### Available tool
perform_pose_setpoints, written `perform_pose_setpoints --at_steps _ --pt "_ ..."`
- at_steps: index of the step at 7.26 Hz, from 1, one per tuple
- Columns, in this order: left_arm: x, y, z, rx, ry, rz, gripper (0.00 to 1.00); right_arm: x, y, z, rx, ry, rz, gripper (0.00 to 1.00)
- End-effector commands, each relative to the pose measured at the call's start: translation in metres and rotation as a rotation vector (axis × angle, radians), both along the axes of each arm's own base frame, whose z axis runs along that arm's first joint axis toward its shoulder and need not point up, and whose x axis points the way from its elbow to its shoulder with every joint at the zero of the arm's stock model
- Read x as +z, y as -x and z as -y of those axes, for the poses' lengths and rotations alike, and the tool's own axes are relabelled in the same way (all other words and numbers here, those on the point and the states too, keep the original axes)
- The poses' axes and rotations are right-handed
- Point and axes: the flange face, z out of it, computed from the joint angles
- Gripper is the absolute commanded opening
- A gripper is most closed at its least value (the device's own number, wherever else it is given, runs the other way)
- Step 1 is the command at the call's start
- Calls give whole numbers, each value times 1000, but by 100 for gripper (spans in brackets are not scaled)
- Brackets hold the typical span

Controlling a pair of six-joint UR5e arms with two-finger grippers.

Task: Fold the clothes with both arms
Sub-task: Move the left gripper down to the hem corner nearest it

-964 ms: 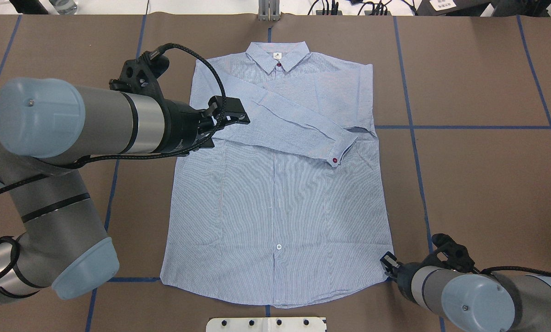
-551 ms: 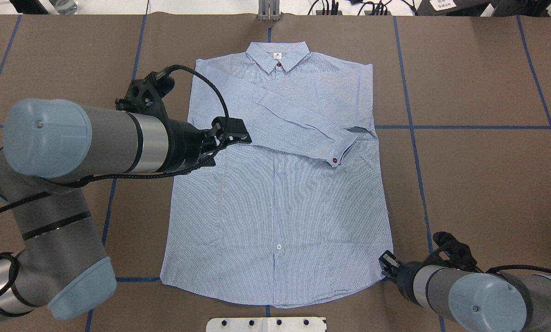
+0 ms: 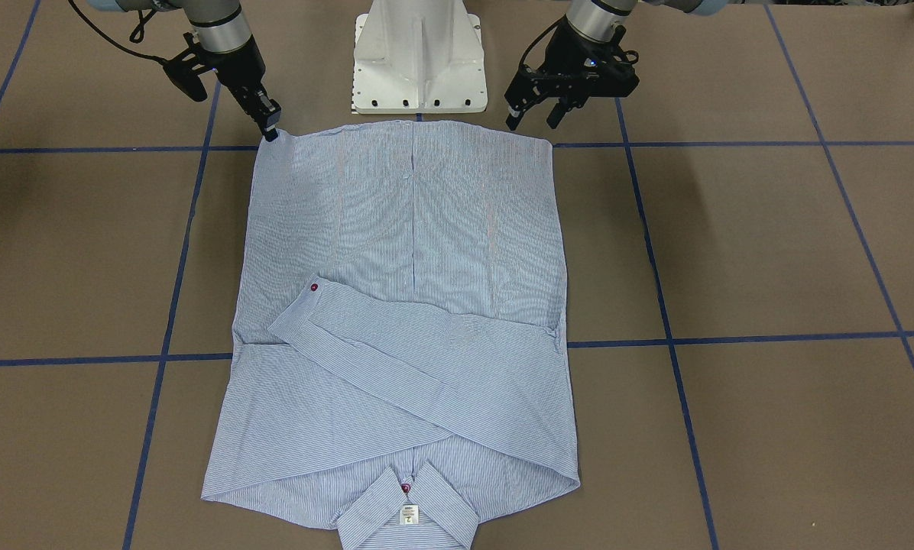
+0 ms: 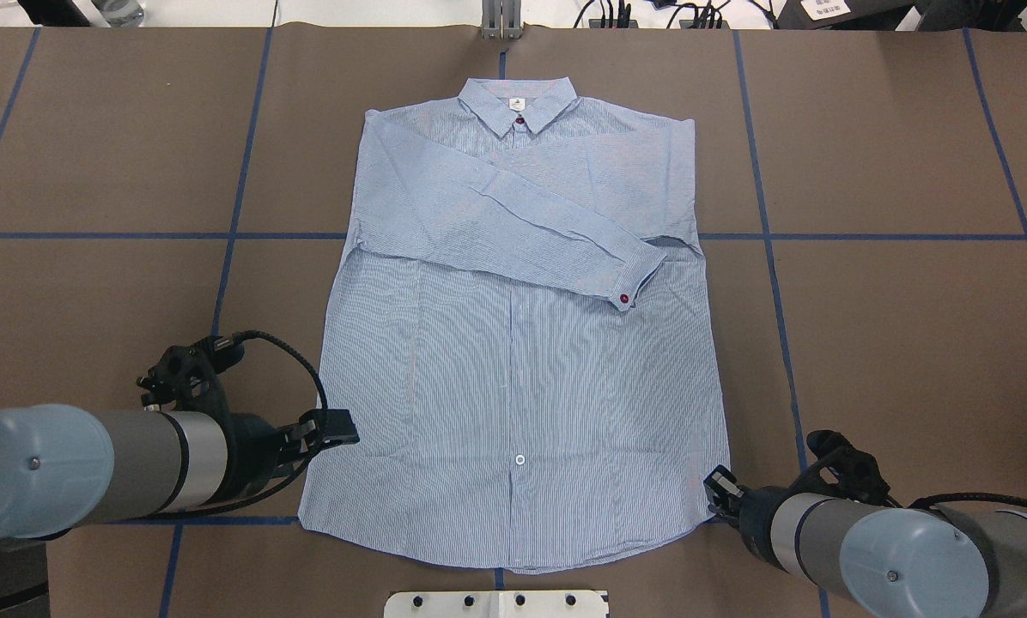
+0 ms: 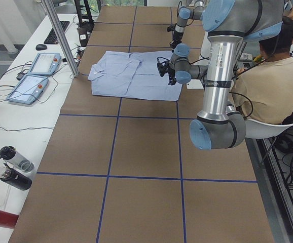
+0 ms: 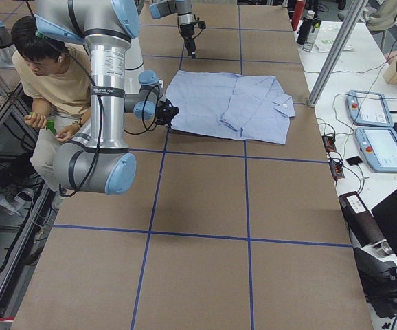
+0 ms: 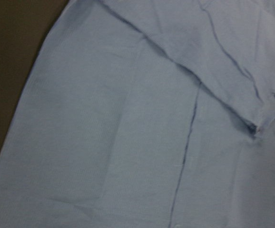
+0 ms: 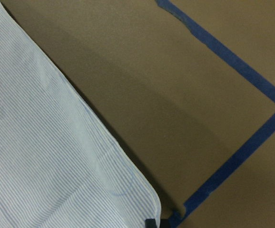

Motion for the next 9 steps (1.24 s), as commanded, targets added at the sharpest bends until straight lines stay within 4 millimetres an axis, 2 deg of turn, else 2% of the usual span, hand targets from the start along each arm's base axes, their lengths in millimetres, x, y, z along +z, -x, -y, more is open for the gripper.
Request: perform_pose_setpoints --at_steps 1,2,5,6,9 --pt "47 -21 -22 9 81 85 79 2 -1 0 2 -1 -6 0" --pt "58 -30 -22 7 94 108 76 3 -1 0 3 -2 -7 0" --pt "59 -52 -39 43 103 112 70 5 -1 0 1 -5 -12 0" --pt "57 -56 -38 43 103 109 67 7 -1 0 -2 -8 -19 0" --pt "76 -65 -36 42 106 149 64 7 -1 0 -2 -8 -18 0"
